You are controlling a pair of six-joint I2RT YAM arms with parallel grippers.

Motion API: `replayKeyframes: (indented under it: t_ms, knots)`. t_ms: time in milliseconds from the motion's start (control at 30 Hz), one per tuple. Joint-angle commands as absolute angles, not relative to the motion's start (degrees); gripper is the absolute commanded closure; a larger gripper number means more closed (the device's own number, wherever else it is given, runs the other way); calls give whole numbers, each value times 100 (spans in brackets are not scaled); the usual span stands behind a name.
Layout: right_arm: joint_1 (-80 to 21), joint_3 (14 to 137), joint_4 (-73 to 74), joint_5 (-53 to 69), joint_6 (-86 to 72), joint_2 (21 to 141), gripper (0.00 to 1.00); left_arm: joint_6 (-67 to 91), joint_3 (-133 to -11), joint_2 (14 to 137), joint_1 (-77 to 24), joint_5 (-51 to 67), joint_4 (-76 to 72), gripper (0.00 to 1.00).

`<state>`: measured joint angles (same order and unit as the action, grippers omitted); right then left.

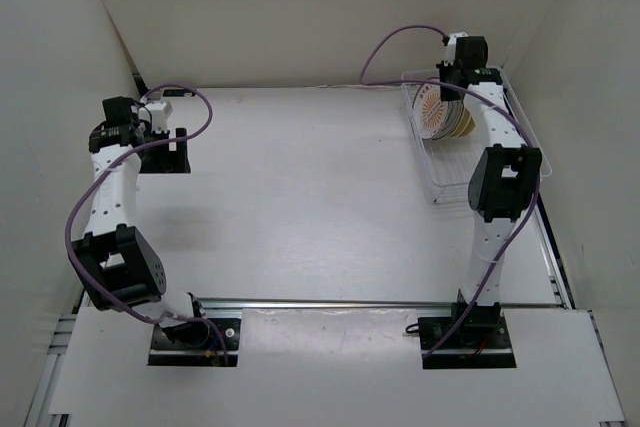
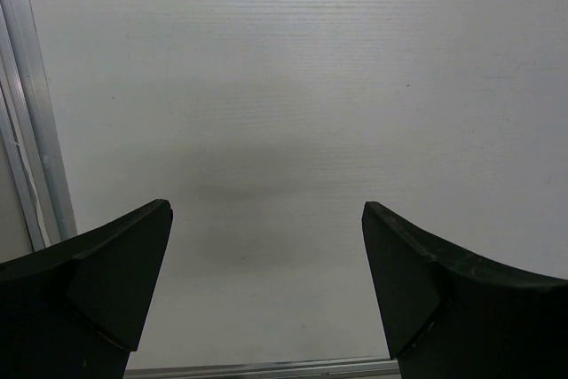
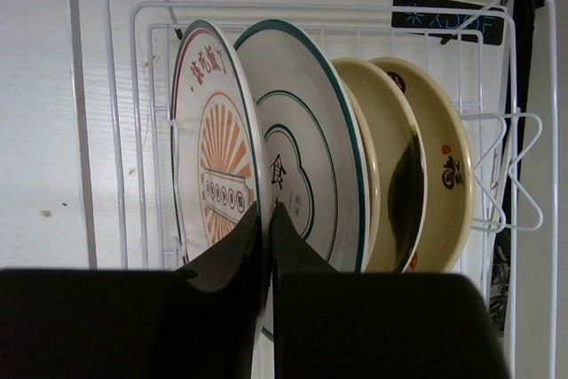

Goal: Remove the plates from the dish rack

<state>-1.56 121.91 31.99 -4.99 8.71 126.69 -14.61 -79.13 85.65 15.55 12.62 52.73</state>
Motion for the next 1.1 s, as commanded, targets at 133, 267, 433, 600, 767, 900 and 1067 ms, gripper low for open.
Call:
replayKeyframes:
  t_ms: [133, 267, 433, 600, 767, 900, 1067]
  knots:
    - [-483, 12200, 2865, -1317, 888, 12085, 100, -1477, -8060, 8508, 1564, 1414, 5239, 0]
    - [-641, 12147, 2638, -1853, 940, 11910, 100, -1363, -8060, 8508, 1564, 1415, 5238, 0]
    - [-703, 12042, 2408, -2573, 1063, 11733, 100, -1362, -8112, 8403, 1564, 1520, 5186, 0]
    - [-809, 11857, 2206, -3110, 1265, 11418, 100, -1257, -8112, 8279, 1564, 1573, 5186, 0]
    - [-914, 11654, 2145, -3156, 1318, 11031, 100, -1126, -8112, 8086, 1564, 1635, 5186, 0]
    - [-984, 11741, 2609, -2176, 785, 10706, 100, -994, -8296, 7980, 1564, 2186, 5186, 0]
    - [-984, 11883, 3513, 779, 220, 10336, 100, -940, -8534, 7980, 1564, 3303, 5518, 0]
